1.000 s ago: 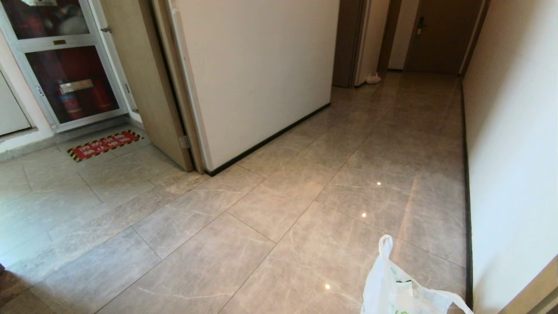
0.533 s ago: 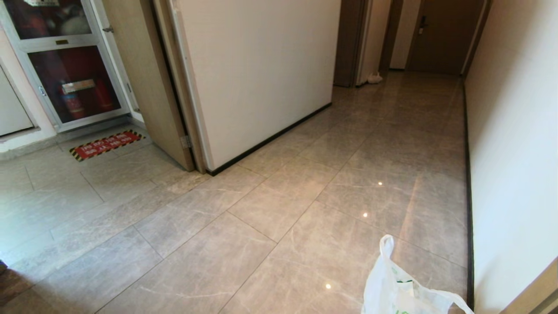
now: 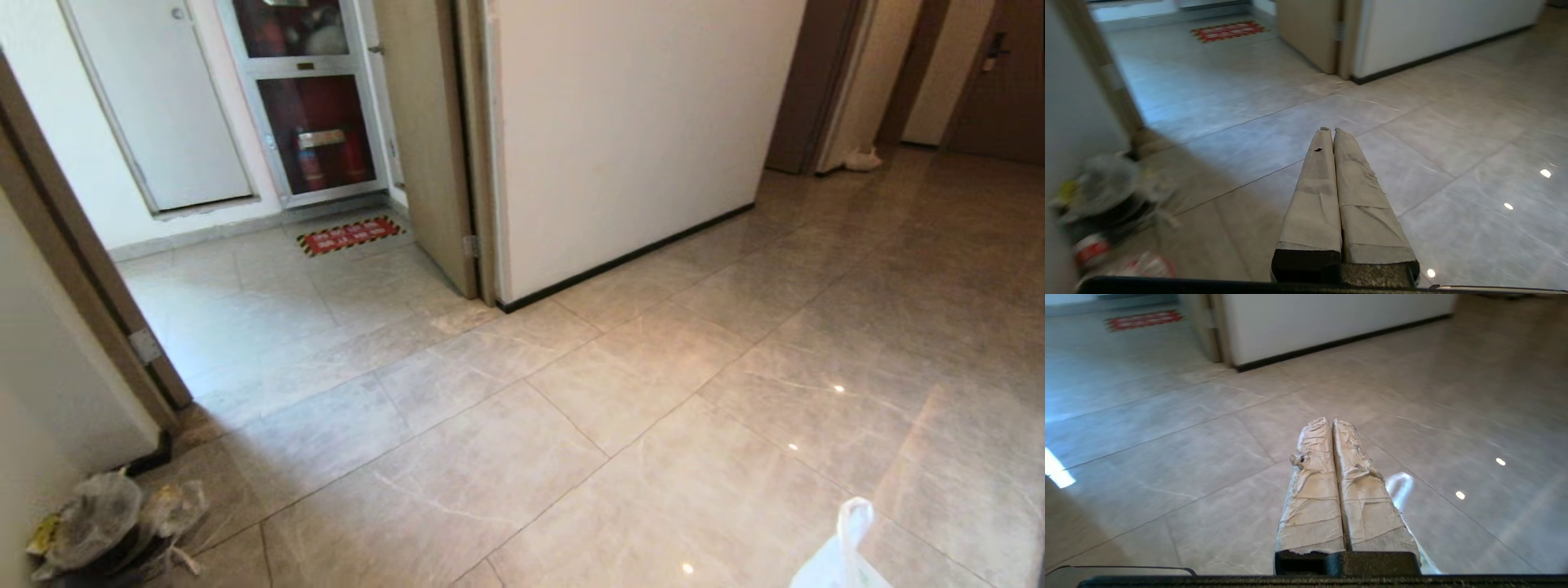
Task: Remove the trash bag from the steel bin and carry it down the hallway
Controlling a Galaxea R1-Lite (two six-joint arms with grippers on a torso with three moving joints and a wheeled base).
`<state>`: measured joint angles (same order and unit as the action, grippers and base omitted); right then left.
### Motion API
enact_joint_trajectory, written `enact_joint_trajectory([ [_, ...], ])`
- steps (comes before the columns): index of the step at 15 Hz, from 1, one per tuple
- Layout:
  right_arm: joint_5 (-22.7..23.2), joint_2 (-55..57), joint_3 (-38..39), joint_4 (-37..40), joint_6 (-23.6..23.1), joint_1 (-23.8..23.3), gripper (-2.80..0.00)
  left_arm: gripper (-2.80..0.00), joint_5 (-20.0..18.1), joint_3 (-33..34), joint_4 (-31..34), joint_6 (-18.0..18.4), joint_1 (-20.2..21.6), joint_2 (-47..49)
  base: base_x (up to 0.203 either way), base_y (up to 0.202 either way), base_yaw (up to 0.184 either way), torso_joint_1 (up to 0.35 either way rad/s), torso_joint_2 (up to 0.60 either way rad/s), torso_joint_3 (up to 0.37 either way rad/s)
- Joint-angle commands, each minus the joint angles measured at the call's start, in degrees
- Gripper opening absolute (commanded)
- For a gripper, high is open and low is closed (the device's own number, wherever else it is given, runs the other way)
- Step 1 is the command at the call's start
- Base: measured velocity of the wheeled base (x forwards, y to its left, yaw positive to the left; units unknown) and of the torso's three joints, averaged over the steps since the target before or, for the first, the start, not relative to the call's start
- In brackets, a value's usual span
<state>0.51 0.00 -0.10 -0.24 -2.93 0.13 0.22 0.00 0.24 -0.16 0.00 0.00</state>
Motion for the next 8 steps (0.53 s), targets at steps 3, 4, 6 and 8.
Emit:
enact_joint_trajectory([
  [3,0.1,0.0,0.0,0.0,-0.1,0.0,-2.80,-2.80,0.0,0.0,0.0,0.0,0.0,0.0,-0.003,-0.006,0.165,0.001,0.00,0.000],
  [4,0.1,0.0,0.0,0.0,-0.1,0.0,-2.80,-2.80,0.0,0.0,0.0,0.0,0.0,0.0,0.001,-0.007,0.117,-0.002,0.00,-0.002],
  [6,0.0,0.0,0.0,0.0,0.1,0.0,-2.80,-2.80,0.0,0.0,0.0,0.0,0.0,0.0,-0.001,-0.001,0.035,-0.001,0.00,0.001],
  [8,0.0,0.0,0.0,0.0,0.1,0.0,-2.80,-2.80,0.0,0.0,0.0,0.0,0.0,0.0,0.000,0.000,0.000,0.000,0.00,0.000],
])
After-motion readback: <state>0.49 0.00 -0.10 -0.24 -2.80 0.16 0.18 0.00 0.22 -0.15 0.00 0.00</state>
